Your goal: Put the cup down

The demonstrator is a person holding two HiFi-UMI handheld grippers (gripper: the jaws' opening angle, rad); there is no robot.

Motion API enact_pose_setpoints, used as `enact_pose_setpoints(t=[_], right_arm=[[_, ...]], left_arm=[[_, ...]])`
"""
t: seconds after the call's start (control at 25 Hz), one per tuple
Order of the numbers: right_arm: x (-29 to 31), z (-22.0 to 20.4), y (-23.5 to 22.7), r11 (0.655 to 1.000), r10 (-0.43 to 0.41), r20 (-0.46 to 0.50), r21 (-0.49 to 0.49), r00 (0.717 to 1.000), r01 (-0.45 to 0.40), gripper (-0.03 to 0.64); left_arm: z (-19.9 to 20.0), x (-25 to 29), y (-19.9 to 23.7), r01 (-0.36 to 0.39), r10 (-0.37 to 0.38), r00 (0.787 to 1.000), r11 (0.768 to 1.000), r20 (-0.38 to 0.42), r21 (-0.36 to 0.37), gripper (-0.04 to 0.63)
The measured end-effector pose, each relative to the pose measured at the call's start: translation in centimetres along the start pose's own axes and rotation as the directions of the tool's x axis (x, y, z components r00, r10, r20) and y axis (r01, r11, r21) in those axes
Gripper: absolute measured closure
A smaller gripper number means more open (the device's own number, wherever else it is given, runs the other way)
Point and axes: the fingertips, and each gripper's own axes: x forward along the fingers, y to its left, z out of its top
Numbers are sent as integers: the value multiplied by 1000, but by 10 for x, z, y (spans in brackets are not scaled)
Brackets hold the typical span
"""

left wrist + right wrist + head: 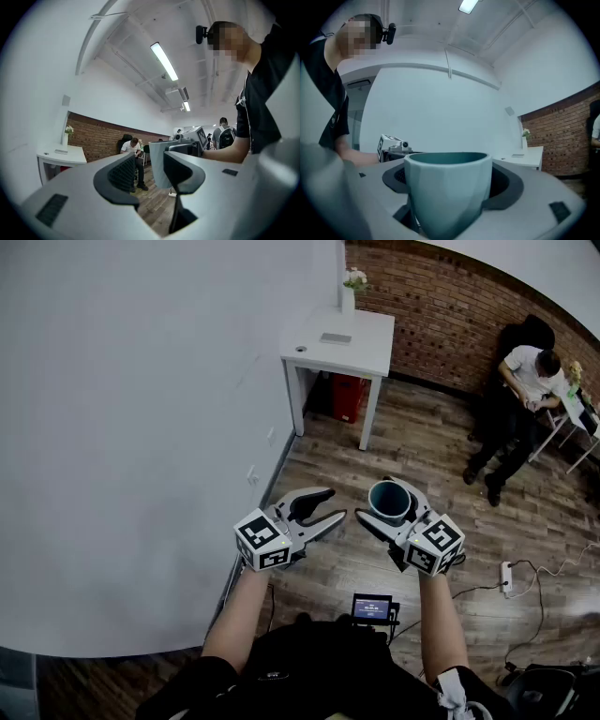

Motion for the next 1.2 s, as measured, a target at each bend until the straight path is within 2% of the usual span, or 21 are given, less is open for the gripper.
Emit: enact_pose_setpoints(t=[0.68,1.2], right_arm=[[-1,-7,-7,1000,-1,15,17,1000,1,206],[-49,-8,-39,999,-6,22,41,1000,5,206]], left_arm=[[-11,2,6,-15,15,1000,1000,-6,-3,405],[-10,44,-24,-52,52,999,998,-1,24,405]])
